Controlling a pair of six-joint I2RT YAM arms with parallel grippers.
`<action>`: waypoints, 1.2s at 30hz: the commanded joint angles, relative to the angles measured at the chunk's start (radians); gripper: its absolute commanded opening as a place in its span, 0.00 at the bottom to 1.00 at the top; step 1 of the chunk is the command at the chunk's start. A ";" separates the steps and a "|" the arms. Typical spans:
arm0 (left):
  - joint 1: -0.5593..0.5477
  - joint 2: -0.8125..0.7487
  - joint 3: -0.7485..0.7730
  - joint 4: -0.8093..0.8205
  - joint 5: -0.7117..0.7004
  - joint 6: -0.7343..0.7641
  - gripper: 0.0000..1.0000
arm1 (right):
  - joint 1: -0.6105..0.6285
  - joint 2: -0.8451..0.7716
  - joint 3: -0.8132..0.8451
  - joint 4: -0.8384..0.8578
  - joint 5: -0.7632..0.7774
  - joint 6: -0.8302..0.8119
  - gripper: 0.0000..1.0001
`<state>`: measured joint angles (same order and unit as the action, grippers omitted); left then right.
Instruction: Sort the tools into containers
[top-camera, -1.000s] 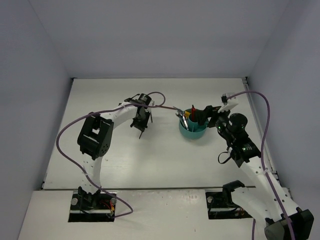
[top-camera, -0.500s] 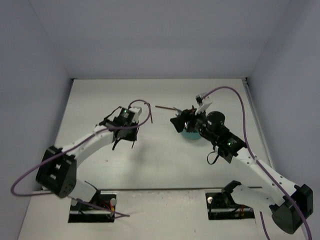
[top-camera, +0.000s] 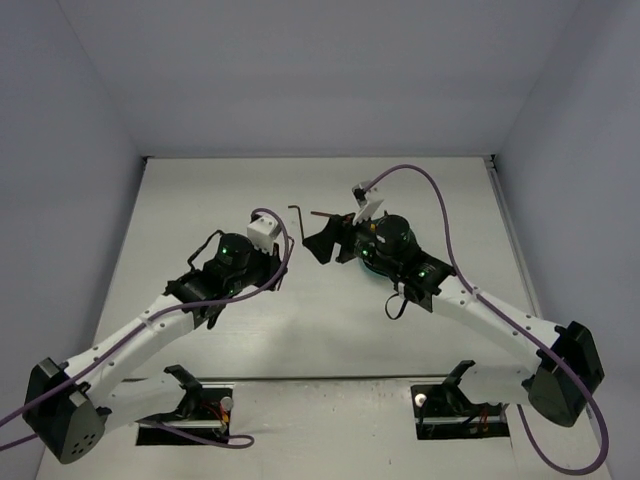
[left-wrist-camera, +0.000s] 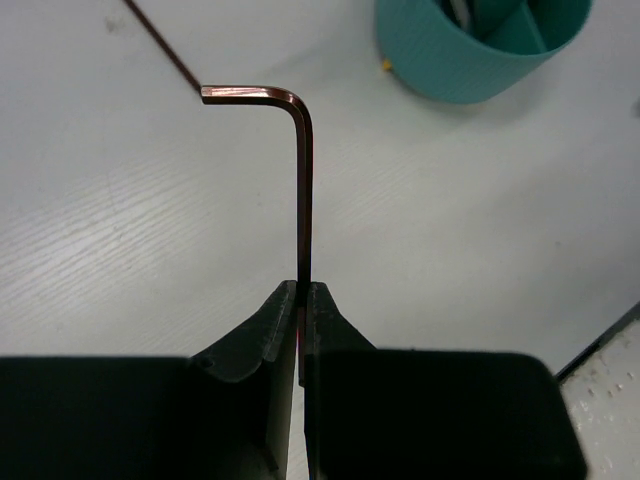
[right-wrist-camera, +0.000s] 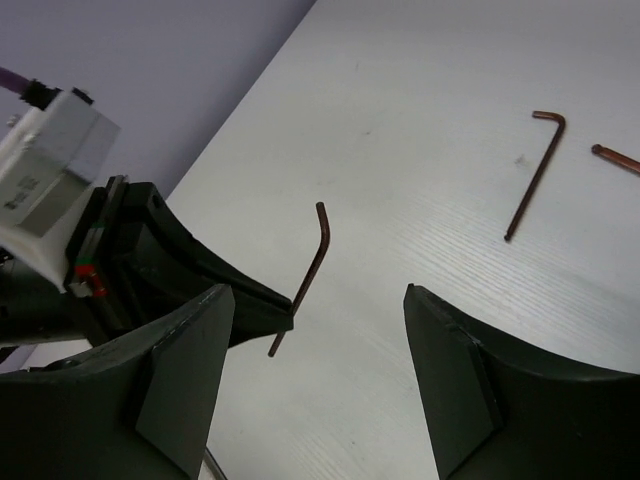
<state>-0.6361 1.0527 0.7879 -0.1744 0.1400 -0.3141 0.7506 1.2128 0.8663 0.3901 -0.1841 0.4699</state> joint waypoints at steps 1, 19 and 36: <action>-0.027 -0.061 0.021 0.113 0.024 0.041 0.00 | 0.027 0.043 0.076 0.127 0.006 0.030 0.64; -0.105 -0.133 0.005 0.153 0.013 0.043 0.00 | 0.072 0.163 0.162 0.164 0.060 0.018 0.43; -0.106 -0.120 0.017 0.158 -0.007 0.041 0.00 | 0.077 0.162 0.157 0.167 0.057 0.001 0.17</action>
<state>-0.7349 0.9386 0.7715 -0.0994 0.1397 -0.2817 0.8200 1.3888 0.9764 0.4675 -0.1451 0.4928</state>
